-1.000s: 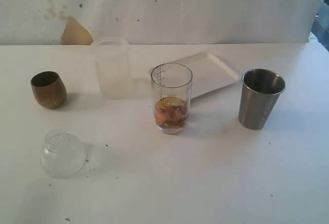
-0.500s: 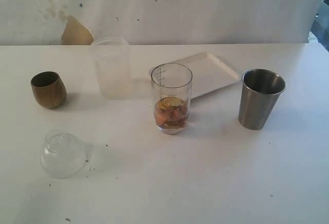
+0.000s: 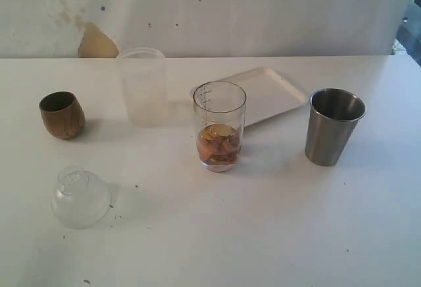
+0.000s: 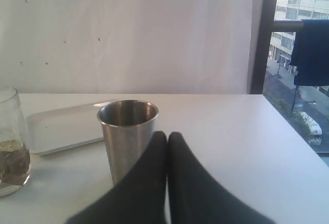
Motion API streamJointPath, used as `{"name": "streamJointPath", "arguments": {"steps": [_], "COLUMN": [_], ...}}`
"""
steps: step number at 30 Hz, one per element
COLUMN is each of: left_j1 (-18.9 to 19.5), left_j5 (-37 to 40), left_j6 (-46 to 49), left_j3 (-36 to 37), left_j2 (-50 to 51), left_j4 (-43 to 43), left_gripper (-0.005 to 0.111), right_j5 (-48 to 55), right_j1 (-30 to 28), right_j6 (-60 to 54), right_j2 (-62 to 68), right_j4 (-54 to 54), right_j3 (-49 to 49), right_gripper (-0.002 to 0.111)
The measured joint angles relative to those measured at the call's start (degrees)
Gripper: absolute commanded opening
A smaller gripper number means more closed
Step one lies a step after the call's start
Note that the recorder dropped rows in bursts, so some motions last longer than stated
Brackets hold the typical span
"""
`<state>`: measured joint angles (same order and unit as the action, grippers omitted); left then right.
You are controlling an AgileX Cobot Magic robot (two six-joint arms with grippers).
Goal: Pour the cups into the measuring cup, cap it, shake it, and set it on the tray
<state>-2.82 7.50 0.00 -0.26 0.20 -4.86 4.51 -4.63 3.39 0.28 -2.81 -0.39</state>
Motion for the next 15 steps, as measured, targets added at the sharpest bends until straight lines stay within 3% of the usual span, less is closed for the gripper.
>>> {"name": "streamJointPath", "arguments": {"steps": [15], "left_j1": [0.0], "left_j5": [0.0], "left_j6": [0.0], "left_j3": [0.0], "left_j2": [0.0], "left_j4": [0.0], "left_gripper": [0.001], "right_j5": [3.4], "right_j1": [0.0], "right_j6": [0.0], "right_j2": [0.0], "right_j4": [0.1], "right_j3": [0.0], "right_gripper": [0.0]}}
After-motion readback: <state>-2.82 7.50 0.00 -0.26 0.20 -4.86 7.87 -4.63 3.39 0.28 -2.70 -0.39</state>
